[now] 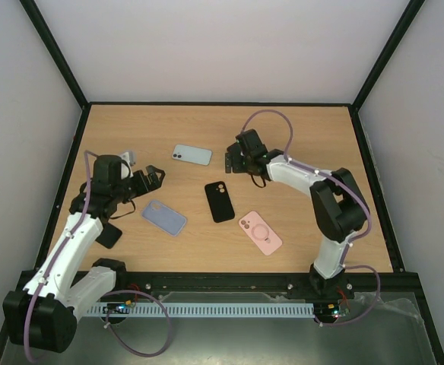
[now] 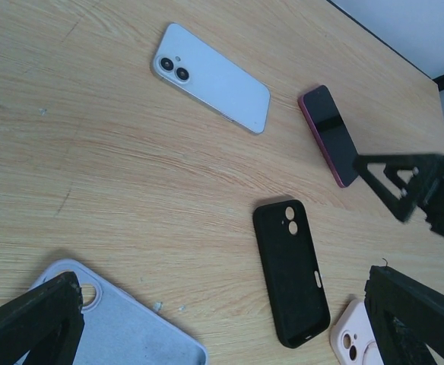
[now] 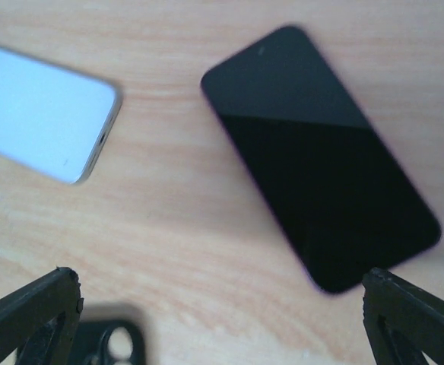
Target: Put the phone into the phone case
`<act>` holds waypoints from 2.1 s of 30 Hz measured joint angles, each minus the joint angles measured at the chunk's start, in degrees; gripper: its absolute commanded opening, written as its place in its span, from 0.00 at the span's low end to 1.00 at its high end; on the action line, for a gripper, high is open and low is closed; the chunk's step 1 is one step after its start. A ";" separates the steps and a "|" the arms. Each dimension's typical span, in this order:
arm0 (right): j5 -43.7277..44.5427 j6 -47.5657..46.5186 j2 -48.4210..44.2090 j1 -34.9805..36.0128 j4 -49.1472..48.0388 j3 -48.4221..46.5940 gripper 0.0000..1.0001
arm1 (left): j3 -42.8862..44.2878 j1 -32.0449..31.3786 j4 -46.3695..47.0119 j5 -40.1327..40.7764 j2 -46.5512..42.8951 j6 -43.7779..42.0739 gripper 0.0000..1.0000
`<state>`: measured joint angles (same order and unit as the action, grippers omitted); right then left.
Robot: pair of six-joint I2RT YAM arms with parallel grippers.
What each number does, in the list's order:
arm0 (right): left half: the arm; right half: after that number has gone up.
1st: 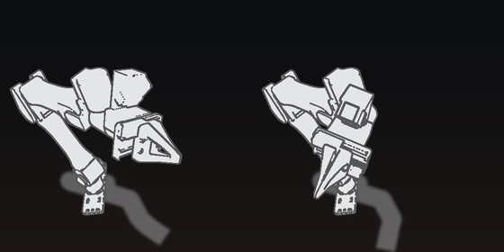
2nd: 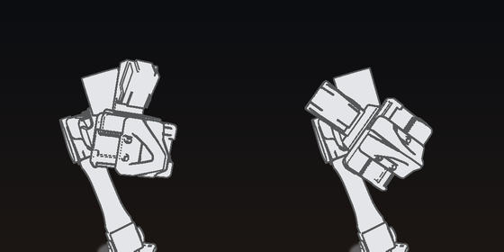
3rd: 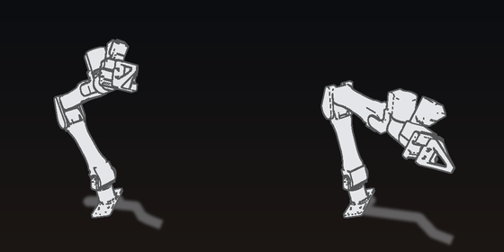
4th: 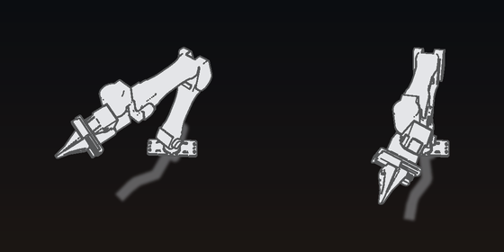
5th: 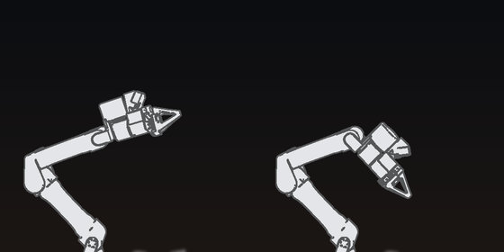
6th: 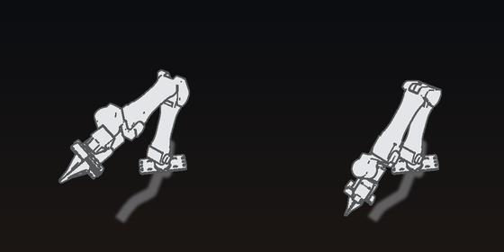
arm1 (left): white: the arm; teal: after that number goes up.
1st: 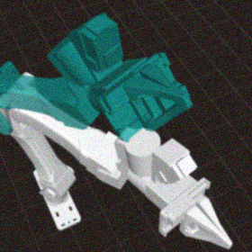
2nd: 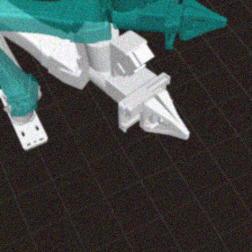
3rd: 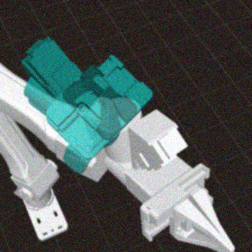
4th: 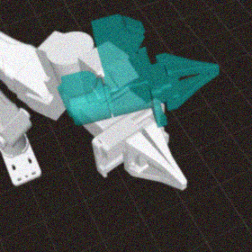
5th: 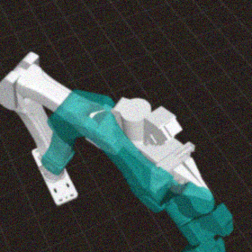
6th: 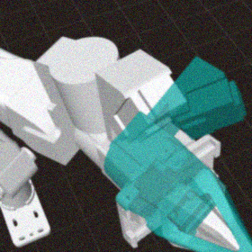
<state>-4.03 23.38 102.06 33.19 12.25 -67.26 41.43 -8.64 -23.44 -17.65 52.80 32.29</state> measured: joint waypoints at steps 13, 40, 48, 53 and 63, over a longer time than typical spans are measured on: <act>1.99 -6.73 17.09 -4.90 2.25 -15.08 0.98 | -0.11 0.00 1.36 -1.66 -1.33 -0.90 1.00; -6.19 -8.63 20.02 -7.21 4.50 -18.10 0.87 | -1.03 0.00 1.97 -1.84 -2.47 -0.94 1.00; -5.05 -6.56 18.78 -6.45 5.95 -16.72 0.86 | -1.51 0.00 2.19 -1.88 -2.60 -0.17 1.00; -1.51 -5.88 19.67 -5.35 7.93 -18.53 0.91 | -1.97 0.00 2.32 -2.08 -2.86 0.13 1.00; 6.16 -6.75 24.02 -2.89 10.82 -23.89 0.82 | -1.99 0.00 2.27 -2.01 -3.28 0.11 1.00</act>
<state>2.13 16.62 126.08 30.30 23.07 -91.15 39.44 -8.64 -21.17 -19.66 49.52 32.40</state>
